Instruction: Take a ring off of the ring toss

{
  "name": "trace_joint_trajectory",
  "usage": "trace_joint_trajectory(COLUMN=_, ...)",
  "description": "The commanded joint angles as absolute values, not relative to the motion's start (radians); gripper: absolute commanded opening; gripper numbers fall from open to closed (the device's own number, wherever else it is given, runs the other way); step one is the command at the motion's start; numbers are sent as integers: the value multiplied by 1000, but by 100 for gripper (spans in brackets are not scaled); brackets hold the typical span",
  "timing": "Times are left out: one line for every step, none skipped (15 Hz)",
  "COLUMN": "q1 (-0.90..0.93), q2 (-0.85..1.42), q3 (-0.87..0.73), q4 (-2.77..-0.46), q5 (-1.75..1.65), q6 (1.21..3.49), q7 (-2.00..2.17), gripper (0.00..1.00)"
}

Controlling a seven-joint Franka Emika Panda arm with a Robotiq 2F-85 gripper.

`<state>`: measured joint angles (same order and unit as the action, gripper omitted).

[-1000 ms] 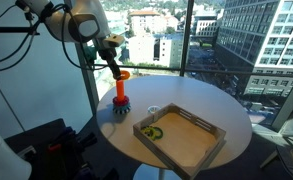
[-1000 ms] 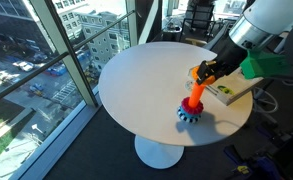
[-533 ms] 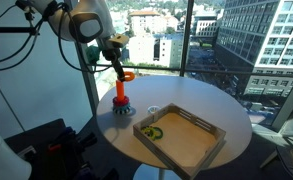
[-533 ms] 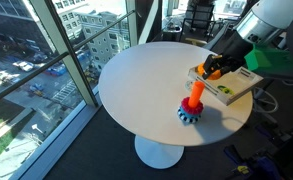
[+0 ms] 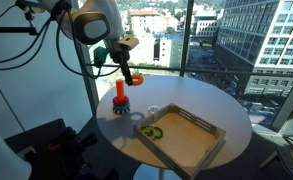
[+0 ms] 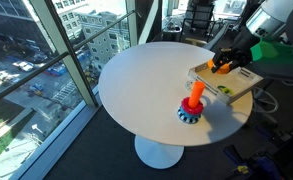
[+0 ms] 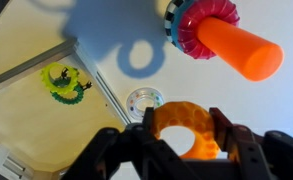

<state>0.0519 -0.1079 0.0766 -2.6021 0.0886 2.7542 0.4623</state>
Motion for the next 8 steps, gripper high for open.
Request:
trace_joint_trajectory(q1=26, q2=-89, q3=62, q4=-2594, q5=99, q6=2746, q7=443, gripper=42)
trace_joint_trajectory(q1=20, q2=-79, q3=57, q4=-2591, q5=98, q6=2746, q7=445, gripper=42)
trace_joint_trajectory(q1=15, q2=-70, q3=53, q4=-2588, q5=98, q6=2745, q7=446, gripper=42)
trace_joint_trajectory(q1=9, q2=-59, q3=46, q4=-2586, q5=99, q6=2744, q7=446, gripper=42)
trace_joint_trajectory(q1=2, q2=-48, q3=40, q4=-2585, q5=94, q6=2746, q7=452, gripper=42)
trace_joint_trajectory(q1=-4, q2=-36, q3=32, q4=-2583, q5=92, q6=2745, q7=454, gripper=42)
trace_joint_trajectory(q1=-10, q2=-23, q3=25, q4=-2582, q5=88, q6=2746, q7=458, gripper=42)
trace_joint_trajectory(q1=-15, q2=-10, q3=20, q4=-2581, q5=80, q6=2748, q7=465, gripper=43)
